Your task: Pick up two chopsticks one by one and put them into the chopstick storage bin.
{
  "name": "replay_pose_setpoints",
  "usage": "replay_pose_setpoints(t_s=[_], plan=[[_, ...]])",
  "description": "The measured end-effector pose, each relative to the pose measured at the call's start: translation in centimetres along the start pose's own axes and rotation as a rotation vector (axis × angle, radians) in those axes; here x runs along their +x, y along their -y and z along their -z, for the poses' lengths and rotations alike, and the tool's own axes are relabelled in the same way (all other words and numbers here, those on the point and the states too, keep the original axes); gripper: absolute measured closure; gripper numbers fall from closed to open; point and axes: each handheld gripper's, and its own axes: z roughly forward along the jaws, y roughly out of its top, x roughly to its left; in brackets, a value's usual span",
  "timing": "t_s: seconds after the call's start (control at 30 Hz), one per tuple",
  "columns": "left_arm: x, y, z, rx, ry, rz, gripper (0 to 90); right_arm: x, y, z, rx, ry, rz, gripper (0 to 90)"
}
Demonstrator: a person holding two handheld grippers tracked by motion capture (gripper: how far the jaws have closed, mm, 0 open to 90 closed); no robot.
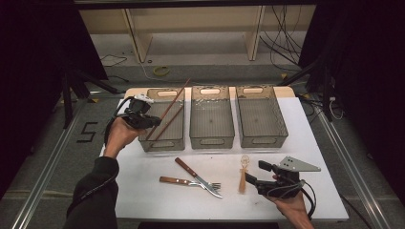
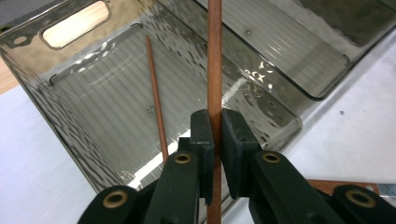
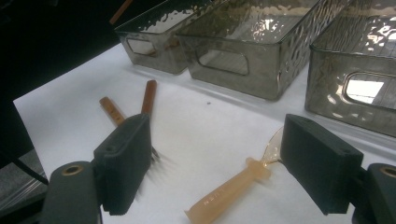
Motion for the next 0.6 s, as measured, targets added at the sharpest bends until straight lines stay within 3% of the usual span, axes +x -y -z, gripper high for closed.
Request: replay_pose_setpoints(t_s=[0.37, 0.6], plan=[[1.7, -0.1, -0.8, -0.017, -0.028, 0.061, 83.2, 0.0, 0.0, 0.0, 0.001, -0.003, 0.0, 25.7], [2.2, 0.0, -1.8, -0.001, -0.042, 0.087, 83.1, 0.0, 0.0, 0.0, 0.002, -0.005, 0.0, 25.8]])
